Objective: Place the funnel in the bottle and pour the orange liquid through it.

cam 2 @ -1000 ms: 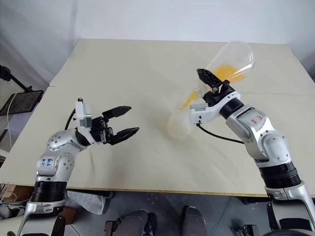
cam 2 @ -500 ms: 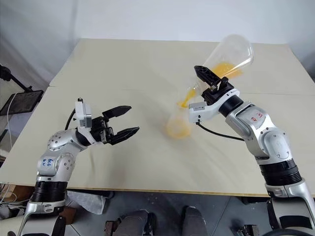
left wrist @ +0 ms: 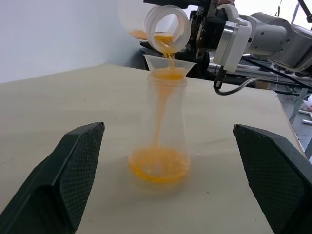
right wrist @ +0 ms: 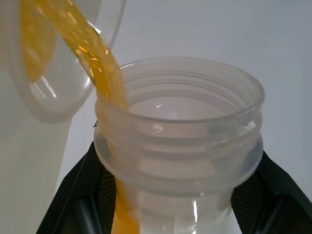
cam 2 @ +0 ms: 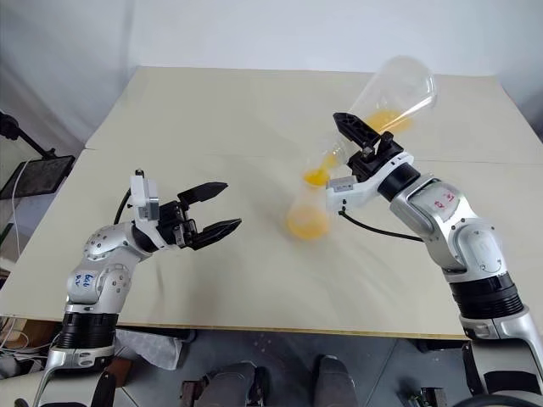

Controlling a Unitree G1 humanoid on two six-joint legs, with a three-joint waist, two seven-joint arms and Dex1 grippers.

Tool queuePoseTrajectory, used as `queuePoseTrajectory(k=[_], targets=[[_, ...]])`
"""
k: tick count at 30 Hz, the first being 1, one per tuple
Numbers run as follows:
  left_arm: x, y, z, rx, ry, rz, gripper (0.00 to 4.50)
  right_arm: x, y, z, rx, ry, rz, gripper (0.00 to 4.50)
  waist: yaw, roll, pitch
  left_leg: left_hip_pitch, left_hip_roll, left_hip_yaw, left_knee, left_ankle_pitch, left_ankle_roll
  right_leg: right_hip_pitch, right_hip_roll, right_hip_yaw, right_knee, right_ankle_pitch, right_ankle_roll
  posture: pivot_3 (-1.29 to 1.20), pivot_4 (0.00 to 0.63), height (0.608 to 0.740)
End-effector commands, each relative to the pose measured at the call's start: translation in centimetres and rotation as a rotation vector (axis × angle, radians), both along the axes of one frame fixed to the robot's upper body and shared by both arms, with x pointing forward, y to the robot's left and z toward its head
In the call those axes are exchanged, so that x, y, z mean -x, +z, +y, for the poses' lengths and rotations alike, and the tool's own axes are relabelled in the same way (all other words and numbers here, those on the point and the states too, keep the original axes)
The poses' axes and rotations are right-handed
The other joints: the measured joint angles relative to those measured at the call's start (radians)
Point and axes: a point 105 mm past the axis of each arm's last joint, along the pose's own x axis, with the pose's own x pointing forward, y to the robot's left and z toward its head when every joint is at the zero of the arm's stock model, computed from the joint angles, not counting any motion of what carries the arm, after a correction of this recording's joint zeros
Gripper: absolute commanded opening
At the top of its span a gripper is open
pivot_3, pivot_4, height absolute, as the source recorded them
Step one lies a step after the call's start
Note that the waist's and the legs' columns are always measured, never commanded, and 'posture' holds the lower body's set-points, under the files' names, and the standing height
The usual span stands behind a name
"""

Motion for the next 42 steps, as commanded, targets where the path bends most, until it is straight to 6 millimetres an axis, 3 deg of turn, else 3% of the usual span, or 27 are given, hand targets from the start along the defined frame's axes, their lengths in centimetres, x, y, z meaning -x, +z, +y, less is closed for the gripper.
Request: queuePoseTrajectory(k=[1,42], targets=[[0.26,1.03,-0.37,0.008,-0.014,-0.054,4.50,0.64,1.91,0.27,0.010,0.025,-0.081,2.56,0.000,0.000,0.000,0.000,0.000,0.000,0.000,0.000,0.000,0.000,0.000,0.000,0.000,0.000,0.000,0.00,0.150,0.740],[-0.09,1.16,-0.60,0.019,-0.017,-0.061,4.50,0.82,2.36,0.36,0.067,0.051,-0.142,2.56,-0.001,0.000,0.000,0.000,0.000,0.000,0.000,0.000,0.000,0.000,0.000,0.000,0.000,0.000,0.000,0.00,0.150,0.740]])
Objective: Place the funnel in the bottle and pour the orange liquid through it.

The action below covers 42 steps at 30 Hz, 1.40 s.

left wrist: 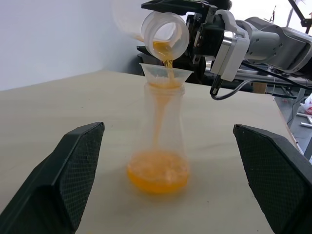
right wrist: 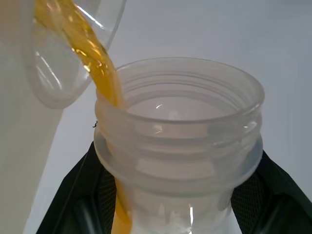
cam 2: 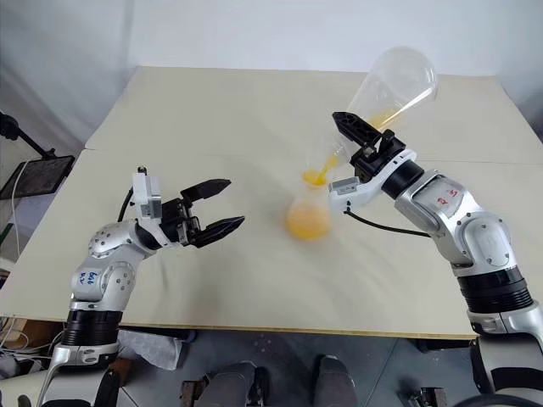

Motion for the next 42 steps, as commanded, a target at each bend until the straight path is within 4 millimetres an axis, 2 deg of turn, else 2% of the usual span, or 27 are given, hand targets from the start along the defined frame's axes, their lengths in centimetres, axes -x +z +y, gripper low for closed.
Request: queuePoseTrajectory(k=[1,34,38,42], targets=[[0.0,0.8,0.0,0.005,-0.001,-0.043,4.50,0.6,1.9,0.3,-0.005,0.020,-0.077,2.56,0.000,0.000,0.000,0.000,0.000,0.000,0.000,0.000,0.000,0.000,0.000,0.000,0.000,0.000,0.000,0.00,0.150,0.740],[-0.1,0.9,-0.2,0.015,-0.005,-0.051,4.50,1.0,2.4,0.7,-0.025,0.058,-0.102,2.56,0.000,0.000,0.000,0.000,0.000,0.000,0.000,0.000,0.000,0.000,0.000,0.000,0.000,0.000,0.000,0.00,0.150,0.740],[-0.1,0.8,-0.2,0.015,-0.003,-0.050,4.50,1.3,1.9,1.1,-0.129,0.116,-0.005,2.56,0.000,0.000,0.000,0.000,0.000,0.000,0.000,0.000,0.000,0.000,0.000,0.000,0.000,0.000,0.000,0.00,0.150,0.740],[-0.1,0.8,-0.1,0.012,-0.003,-0.050,4.50,1.6,2.5,0.8,-0.245,0.136,0.045,2.56,0.001,0.000,0.000,0.000,0.000,0.000,0.000,0.000,0.000,0.000,0.000,0.000,0.000,0.000,0.000,0.00,0.150,0.740]])
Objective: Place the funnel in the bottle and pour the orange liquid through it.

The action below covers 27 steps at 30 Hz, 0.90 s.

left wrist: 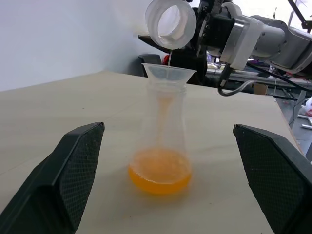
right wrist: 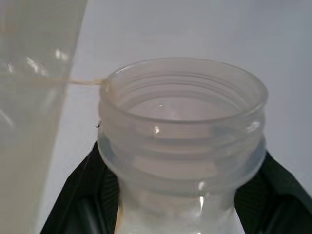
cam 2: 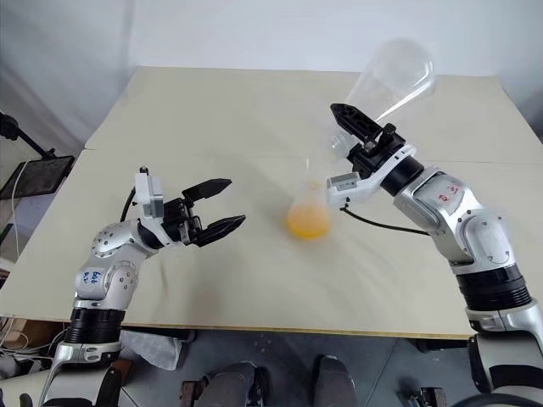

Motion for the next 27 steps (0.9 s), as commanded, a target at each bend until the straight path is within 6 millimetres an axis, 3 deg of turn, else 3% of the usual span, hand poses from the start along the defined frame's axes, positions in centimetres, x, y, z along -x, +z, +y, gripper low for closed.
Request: queuePoseTrajectory(k=[1,7,11,14,17,22,27], targets=[[0.2,1.0,-0.1,0.003,-0.005,-0.049,4.50,0.9,2.2,-0.4,-0.150,0.035,0.016,2.56,0.000,0.000,0.000,0.000,0.000,0.000,0.000,0.000,0.000,0.000,0.000,0.000,0.000,0.000,0.000,0.00,0.150,0.740],[0.2,1.0,0.2,-0.005,-0.007,-0.047,4.50,0.7,3.7,-2.7,-0.503,0.033,0.209,2.56,0.001,0.000,0.000,0.000,0.000,0.000,0.000,0.000,0.000,0.000,0.000,0.000,0.000,0.000,0.000,0.00,0.150,0.740],[0.1,1.1,0.3,-0.017,-0.013,-0.046,4.50,0.1,4.6,-7.4,-0.955,0.033,0.418,2.56,0.005,0.000,0.000,0.000,0.000,-0.001,0.001,0.000,0.000,0.000,0.000,0.000,0.001,0.000,0.000,0.00,0.150,0.740],[0.0,1.2,0.2,-0.019,-0.020,-0.045,4.50,-1.0,2.9,-13.6,-1.250,-0.055,0.480,2.56,0.009,-0.001,0.000,0.000,0.000,-0.002,0.001,0.000,0.000,0.001,-0.001,0.000,0.001,0.000,0.000,0.00,0.150,0.740],[-0.1,1.2,-0.1,-0.022,-0.031,-0.045,4.50,-1.4,1.2,-17.1,-1.463,-0.027,0.531,2.56,0.010,-0.001,0.000,0.000,-0.001,-0.001,0.001,0.000,0.000,0.001,-0.001,0.000,0.001,0.000,0.000,0.00,0.150,0.740],[-0.2,1.3,-0.1,-0.021,-0.036,-0.046,4.50,-1.8,-0.2,-21.9,-1.611,-0.121,0.483,2.56,-0.001,0.000,0.000,0.000,-0.001,0.001,-0.001,0.000,0.000,0.000,-0.001,0.000,0.002,0.000,0.000,0.00,0.150,0.740],[-0.1,1.4,0.0,-0.022,-0.032,-0.045,4.50,-2.5,-1.4,-23.8,-1.662,-0.151,0.513,2.56,-0.003,0.000,0.000,0.001,-0.001,0.002,-0.001,0.000,0.000,-0.001,-0.001,0.001,0.002,0.000,0.000,0.00,0.150,0.740]])
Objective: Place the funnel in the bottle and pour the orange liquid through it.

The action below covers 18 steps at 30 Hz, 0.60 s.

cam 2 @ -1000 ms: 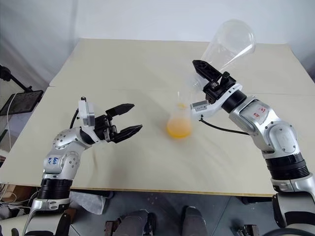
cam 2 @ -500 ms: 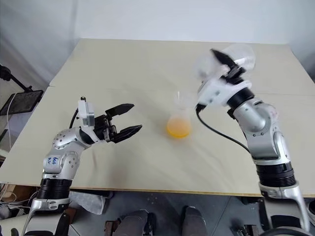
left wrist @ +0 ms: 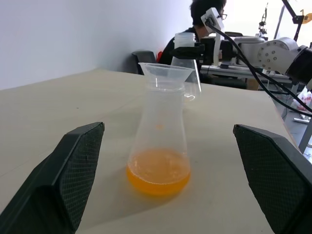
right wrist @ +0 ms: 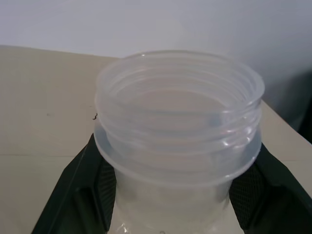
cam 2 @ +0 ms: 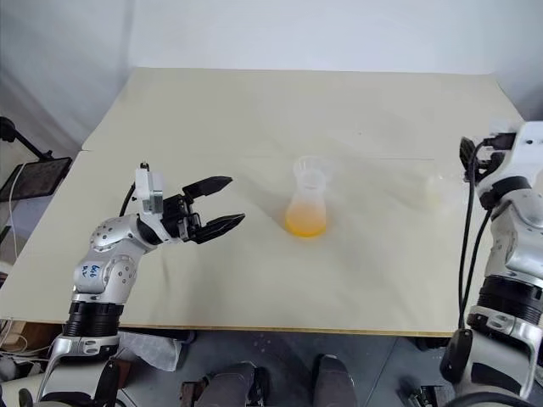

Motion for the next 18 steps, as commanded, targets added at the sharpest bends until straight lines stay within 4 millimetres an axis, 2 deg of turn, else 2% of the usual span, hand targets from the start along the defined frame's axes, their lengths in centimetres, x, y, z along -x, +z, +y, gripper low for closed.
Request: queuePoseTrajectory(k=[1,2,8,15,18], targets=[[0.3,1.1,-0.1,0.000,-0.009,-0.043,4.50,0.3,1.8,-0.9,-0.031,0.010,-0.082,2.56,0.000,0.000,0.000,0.000,0.000,0.000,0.000,0.000,0.000,0.000,0.000,0.000,0.000,0.000,0.000,0.00,0.150,0.740],[0.3,1.1,-0.1,0.000,-0.009,-0.043,4.50,0.2,1.9,-0.7,-0.048,0.032,-0.093,2.56,0.001,0.000,0.000,0.000,0.000,0.000,0.000,0.000,0.000,0.000,0.000,0.000,0.000,0.000,0.000,0.00,0.150,0.740],[0.3,1.1,0.0,0.000,-0.003,-0.041,4.50,0.4,2.3,-0.3,-0.081,0.090,-0.128,4.48,0.006,0.000,0.000,0.000,0.000,-0.001,0.001,0.000,0.000,0.001,-0.001,0.000,0.000,0.000,0.000,0.00,0.150,0.740],[0.4,1.0,0.3,-0.004,0.003,-0.037,4.50,2.1,2.9,-2.4,-0.074,0.031,-0.130,4.48,0.007,0.000,0.000,-0.001,0.000,-0.002,0.001,0.000,0.000,0.001,-0.001,0.000,-0.001,0.000,0.000,0.00,0.150,0.740],[0.4,1.0,0.3,-0.007,0.002,-0.036,4.50,3.9,3.2,-4.2,-0.039,-0.013,-0.119,4.48,0.010,0.000,0.000,-0.001,0.000,-0.002,0.001,0.000,0.000,0.001,-0.001,0.000,-0.001,0.000,0.000,0.00,0.150,0.740]])
